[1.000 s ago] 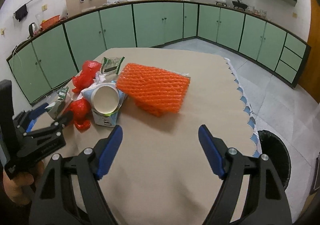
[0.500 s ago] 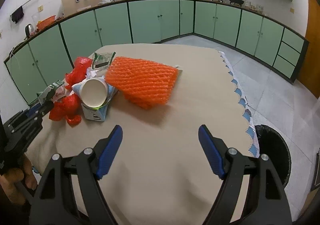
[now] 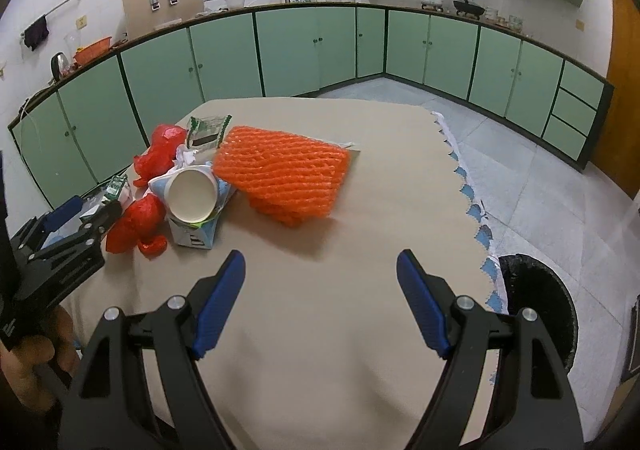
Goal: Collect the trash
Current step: 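Grasp the green-white carton with the left gripper while the right gripper grasps the orange foam net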
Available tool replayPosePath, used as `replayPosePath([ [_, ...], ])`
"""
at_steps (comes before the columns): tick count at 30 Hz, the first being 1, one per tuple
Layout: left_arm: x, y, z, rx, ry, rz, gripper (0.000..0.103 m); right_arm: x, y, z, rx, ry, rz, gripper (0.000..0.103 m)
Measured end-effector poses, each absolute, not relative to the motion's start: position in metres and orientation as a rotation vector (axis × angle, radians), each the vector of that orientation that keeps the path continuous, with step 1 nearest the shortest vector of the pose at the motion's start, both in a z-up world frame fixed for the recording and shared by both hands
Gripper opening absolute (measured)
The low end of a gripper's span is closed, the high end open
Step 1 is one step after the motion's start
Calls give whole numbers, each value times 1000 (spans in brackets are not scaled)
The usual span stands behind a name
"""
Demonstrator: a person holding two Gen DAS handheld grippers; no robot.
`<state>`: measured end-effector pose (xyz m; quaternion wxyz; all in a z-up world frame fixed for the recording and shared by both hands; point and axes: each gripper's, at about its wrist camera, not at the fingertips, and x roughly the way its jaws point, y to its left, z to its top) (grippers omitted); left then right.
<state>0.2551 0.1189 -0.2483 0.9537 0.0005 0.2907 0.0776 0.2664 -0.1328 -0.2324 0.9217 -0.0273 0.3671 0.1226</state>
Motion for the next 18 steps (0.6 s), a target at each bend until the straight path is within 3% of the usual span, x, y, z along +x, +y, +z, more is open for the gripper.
replayPosePath([
  [2,257,118,-251,0,607,148,49,267,-135,-231,-52,751,247,76],
  [6,250,122,-252,-16,607,149,39,268,-139,-231,-41,749,241,76],
  [8,244,125,-255,-37,614,139,28,267,-138,-231,-39,747,240,76],
  [18,225,140,-249,-106,583,147,16,262,-132,-227,-49,736,253,76],
])
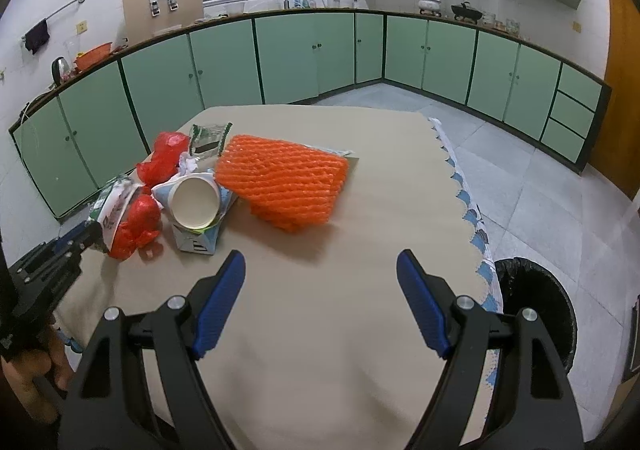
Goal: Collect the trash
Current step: 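Grasp the green-white carton with the left gripper while the right gripper grasps the orange foam net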
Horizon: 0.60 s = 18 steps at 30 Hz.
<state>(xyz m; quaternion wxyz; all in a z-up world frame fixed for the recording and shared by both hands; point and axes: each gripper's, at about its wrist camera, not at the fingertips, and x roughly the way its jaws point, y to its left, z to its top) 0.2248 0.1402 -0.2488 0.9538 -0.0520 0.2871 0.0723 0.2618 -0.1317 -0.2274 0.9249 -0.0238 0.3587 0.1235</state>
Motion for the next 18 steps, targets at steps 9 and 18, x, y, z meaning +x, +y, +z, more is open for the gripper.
replayPosePath([
  [9,209,143,-242,-135,564,142,14,257,-128,-222,-52,727,264,76],
  [18,192,153,-235,-166,540,157,14,256,-118,-221,-61,729,294,76],
])
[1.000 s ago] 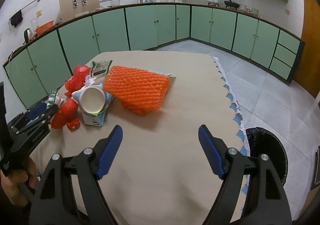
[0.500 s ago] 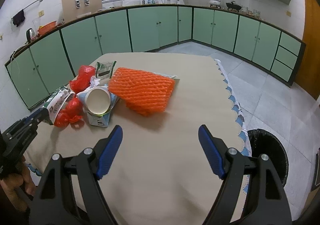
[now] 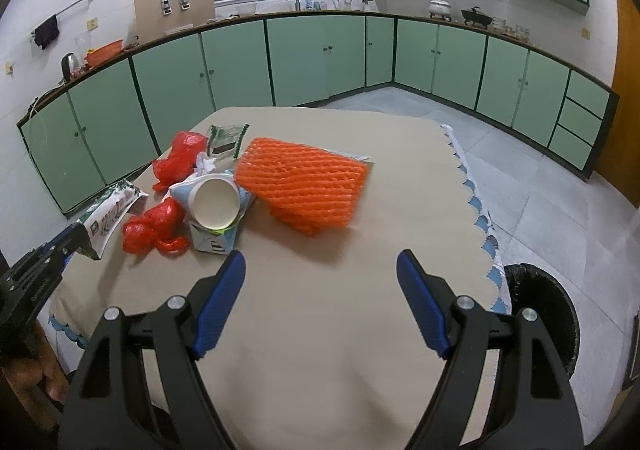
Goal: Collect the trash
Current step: 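Grasp the green-white carton with the left gripper while the right gripper grasps the orange foam net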
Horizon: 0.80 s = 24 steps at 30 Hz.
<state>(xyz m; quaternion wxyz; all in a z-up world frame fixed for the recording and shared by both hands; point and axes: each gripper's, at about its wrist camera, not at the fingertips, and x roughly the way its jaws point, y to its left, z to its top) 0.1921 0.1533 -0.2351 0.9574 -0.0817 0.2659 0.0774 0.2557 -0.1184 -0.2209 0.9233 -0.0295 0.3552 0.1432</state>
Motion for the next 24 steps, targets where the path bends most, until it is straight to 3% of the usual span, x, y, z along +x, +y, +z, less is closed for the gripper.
replayPosePath([
  [13,204,139,-211,-118,469,86,14,286,-110,-220,-48,721,312,76],
  [24,226,110,-215,-81,437,18,14,341,-109,-258,-51,777,275,75],
])
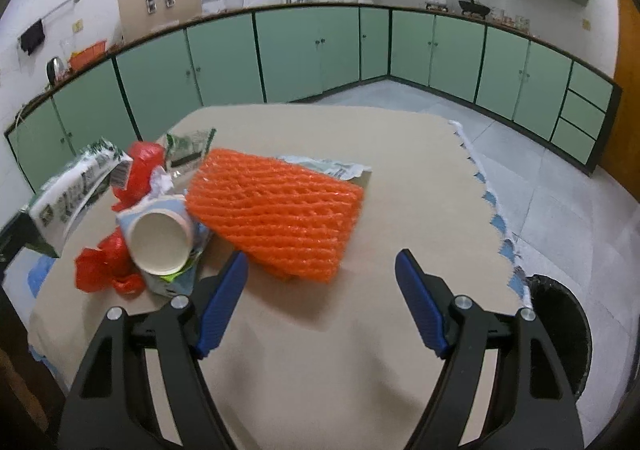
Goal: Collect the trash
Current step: 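Grasp the green-white carton with the left gripper while the right gripper grasps the orange foam net, then carry the carton and foam net over the bin and release both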
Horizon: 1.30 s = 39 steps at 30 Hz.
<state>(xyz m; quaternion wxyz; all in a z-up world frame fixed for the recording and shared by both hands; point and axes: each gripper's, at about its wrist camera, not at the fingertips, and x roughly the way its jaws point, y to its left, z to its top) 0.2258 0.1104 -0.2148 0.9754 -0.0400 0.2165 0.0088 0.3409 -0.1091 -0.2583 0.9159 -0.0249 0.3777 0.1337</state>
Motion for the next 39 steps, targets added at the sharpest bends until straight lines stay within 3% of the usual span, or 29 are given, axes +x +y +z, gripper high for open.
replayPosePath([
  [3,227,110,-217,-81,441,16,14,351,-104,-269,-63,792,270,74],
  [4,227,110,-218,-81,444,16,14,352,-103,-270,-65,792,277,69],
  [10,233,115,-223,-89,450,19,14,353,-101,-272,-60,817,326,9],
  [11,234,114,-224,-87,452,17,14,351,-102,-271,-56,815,335,6],
  [39,205,92,-191,-55,394,-11,14,278,-156,-196,-32,672,327,4],
])
